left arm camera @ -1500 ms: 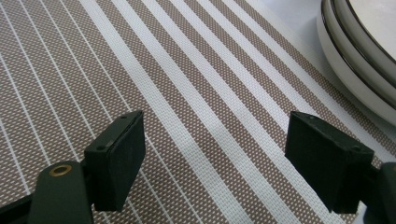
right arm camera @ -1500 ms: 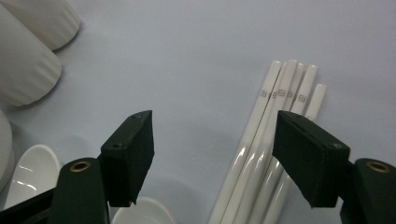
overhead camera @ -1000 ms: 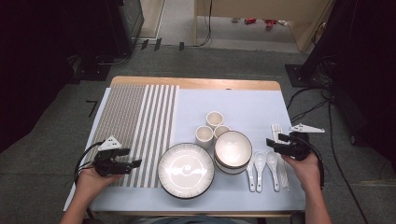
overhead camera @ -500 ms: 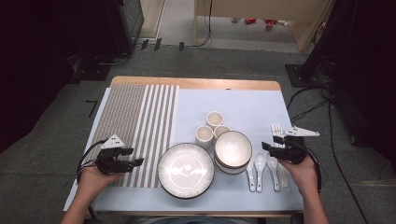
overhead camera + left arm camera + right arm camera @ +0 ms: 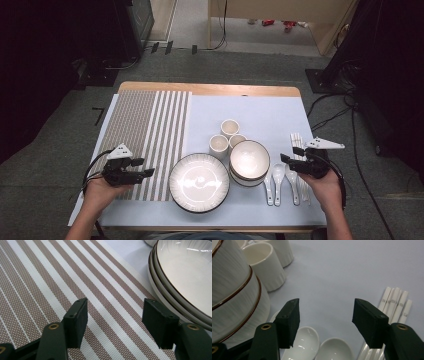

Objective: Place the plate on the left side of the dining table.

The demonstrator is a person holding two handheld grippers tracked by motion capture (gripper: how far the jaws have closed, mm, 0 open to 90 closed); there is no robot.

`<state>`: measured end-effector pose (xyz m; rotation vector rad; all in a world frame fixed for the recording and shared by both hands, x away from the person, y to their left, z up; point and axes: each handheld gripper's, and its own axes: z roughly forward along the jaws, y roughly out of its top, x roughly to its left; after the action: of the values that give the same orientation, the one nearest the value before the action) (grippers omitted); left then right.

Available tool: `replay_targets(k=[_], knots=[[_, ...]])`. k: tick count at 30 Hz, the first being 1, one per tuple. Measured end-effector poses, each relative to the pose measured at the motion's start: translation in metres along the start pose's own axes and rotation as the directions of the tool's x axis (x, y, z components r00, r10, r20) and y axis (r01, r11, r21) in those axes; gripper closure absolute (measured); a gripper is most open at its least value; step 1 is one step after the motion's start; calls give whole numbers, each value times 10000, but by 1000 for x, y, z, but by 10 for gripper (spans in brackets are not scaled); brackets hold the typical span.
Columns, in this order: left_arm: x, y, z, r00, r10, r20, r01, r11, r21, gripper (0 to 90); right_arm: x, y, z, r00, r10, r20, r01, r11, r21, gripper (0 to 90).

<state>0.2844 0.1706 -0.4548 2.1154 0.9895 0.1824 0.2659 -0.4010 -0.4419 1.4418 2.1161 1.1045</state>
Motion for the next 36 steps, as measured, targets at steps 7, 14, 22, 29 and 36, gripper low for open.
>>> replay_targets(k=[7, 14, 22, 29, 36], knots=[[-4, 4, 3, 10000, 3, 28, -4, 9994, 349, 408, 6, 2, -3, 9999, 24, -106, -25, 10000, -72, 402], [-8, 12, 7, 9998, 152, 145, -156, 9995, 275, 435, 12, 5, -9, 9997, 23, -240, -31, 9994, -332, 418], [-12, 20, 13, 9996, 278, 81, -279, 9996, 37, 459, 18, 9, -17, 9993, -42, -376, 23, 9987, -511, 435], [-15, 31, 23, 9986, 410, 326, -421, 9986, 328, 399, 24, 12, -23, 9981, -63, -618, 20, 9975, -703, 459], [-13, 36, 25, 9984, 195, 529, -204, 9997, 161, 394, 32, 18, -31, 9966, -322, -759, 248, 9951, -957, 472]])
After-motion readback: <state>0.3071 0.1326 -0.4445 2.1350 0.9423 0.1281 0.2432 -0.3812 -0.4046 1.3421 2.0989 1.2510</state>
